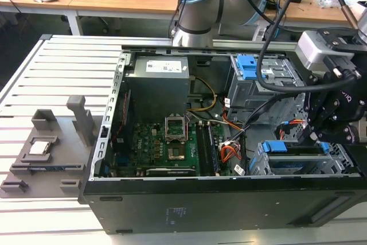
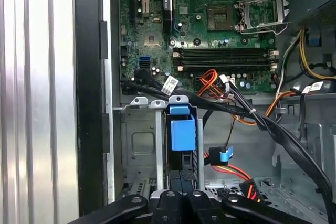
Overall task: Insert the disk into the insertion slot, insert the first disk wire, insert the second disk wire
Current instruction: 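Insert the disk into the insertion slot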
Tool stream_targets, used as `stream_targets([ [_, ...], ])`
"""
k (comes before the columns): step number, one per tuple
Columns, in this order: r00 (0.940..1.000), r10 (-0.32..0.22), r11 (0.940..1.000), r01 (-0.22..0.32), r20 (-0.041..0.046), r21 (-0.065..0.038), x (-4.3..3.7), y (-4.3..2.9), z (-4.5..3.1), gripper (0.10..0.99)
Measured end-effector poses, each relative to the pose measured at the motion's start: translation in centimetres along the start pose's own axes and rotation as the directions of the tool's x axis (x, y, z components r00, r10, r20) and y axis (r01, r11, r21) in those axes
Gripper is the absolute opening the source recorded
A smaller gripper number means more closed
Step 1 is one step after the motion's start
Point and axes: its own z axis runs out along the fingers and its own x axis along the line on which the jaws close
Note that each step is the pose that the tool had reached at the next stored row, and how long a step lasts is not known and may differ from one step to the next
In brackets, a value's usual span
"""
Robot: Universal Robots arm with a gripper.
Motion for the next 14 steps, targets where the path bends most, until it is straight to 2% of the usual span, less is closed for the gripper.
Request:
stream_targets([
  [10, 1.0, 0.0, 1.0, 0.0, -0.0002, 0.0, 0.0, -0.15, 0.91, 0.106],
  [14, 1.0, 0.0, 1.0, 0.0, -0.0003, 0.0, 0.0, -0.15, 0.95, 0.106],
])
